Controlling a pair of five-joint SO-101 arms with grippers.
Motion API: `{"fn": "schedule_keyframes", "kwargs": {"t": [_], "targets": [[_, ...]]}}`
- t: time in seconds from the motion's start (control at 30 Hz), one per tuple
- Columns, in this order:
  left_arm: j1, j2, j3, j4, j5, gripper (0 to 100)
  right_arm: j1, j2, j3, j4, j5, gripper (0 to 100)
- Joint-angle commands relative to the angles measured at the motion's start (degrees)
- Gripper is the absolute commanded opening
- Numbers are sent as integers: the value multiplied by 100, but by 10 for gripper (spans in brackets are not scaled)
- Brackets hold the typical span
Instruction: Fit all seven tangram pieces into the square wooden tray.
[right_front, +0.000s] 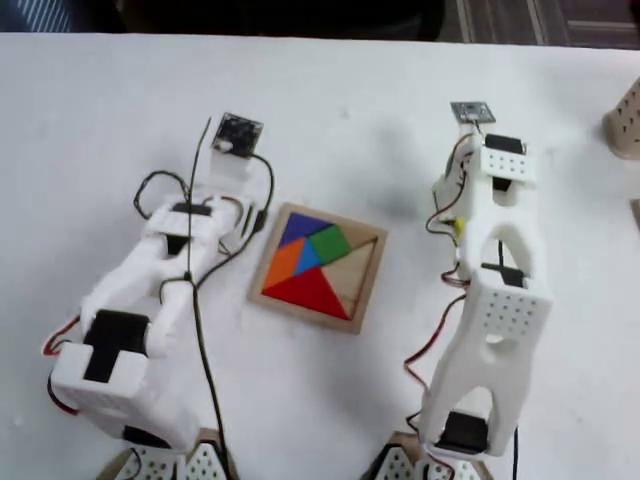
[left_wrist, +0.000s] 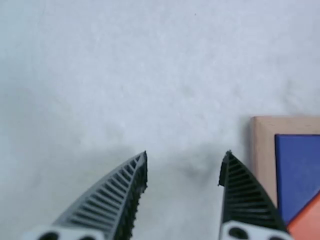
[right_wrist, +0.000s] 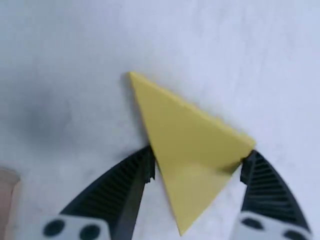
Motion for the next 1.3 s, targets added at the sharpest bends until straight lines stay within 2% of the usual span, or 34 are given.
{"fn": "schedule_keyframes", "kwargs": {"t": [0.0,0.13,0.5,0.97,1.27], "targets": [[-31,189,-598,-18,-26,238,22,40,-343,180,185,268],[-57,338,-870,290,-18,238,31,48,-387,207,167,269],[-57,356,-888,290,-18,238,391,-954,-387,189,220,269],[-57,356,-888,290,-18,238,356,470,-1073,75,448,267],[-57,356,-888,290,-18,238,92,690,-1090,374,782,266]]}}
